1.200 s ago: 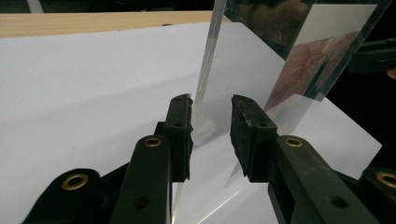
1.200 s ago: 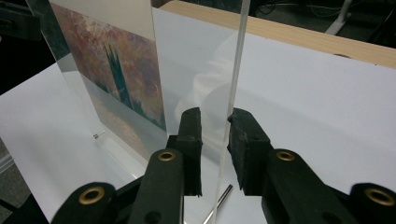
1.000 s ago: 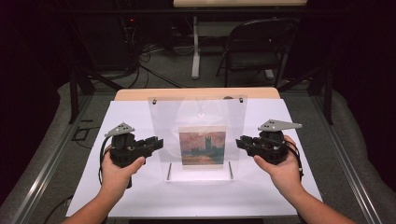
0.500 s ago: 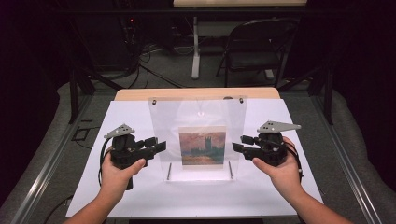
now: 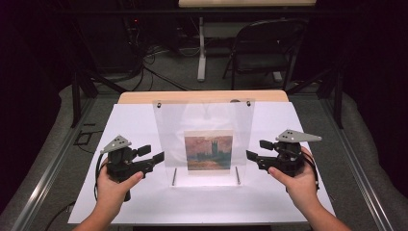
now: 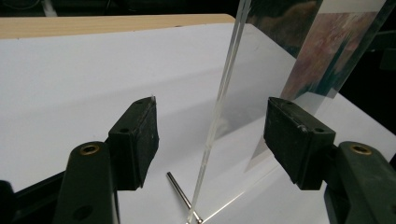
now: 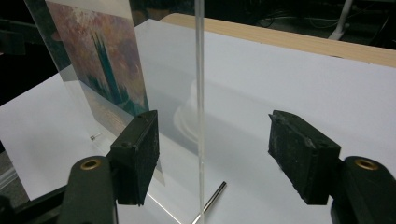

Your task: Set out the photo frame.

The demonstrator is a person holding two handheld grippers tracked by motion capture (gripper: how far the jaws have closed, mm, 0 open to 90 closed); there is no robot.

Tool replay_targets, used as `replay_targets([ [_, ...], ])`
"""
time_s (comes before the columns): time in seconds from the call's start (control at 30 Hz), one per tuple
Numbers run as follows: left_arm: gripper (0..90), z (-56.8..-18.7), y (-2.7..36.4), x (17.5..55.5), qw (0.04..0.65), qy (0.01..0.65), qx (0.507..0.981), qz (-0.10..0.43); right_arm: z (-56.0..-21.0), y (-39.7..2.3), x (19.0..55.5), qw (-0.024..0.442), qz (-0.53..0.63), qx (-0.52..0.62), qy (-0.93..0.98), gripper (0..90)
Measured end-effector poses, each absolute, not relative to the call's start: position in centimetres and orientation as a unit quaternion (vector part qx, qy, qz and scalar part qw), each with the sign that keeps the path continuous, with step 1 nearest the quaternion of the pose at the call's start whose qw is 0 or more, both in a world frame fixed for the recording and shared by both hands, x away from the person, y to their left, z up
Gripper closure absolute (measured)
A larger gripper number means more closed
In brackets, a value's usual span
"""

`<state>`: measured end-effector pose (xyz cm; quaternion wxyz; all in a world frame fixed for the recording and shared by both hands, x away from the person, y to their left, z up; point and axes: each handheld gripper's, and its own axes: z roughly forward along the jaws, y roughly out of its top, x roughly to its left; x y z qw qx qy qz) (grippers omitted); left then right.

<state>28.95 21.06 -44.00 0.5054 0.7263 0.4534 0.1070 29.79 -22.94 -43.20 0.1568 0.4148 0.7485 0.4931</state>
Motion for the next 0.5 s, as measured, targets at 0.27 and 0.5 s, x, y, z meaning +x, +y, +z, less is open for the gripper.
replay_targets([
  [0.27, 35.2, -46.5, 23.5, 28.3, 0.5, 0.488, 0.706, 0.115, -45.4, -24.0, 28.8, 0.182, 0.489, 0.427, 0.739, 33.5],
  [0.5, 35.2, -49.5, 24.7, 28.6, 0.485, 0.519, 0.694, 0.123, -48.8, -24.4, 28.6, 0.179, 0.47, 0.451, 0.738, 33.5],
])
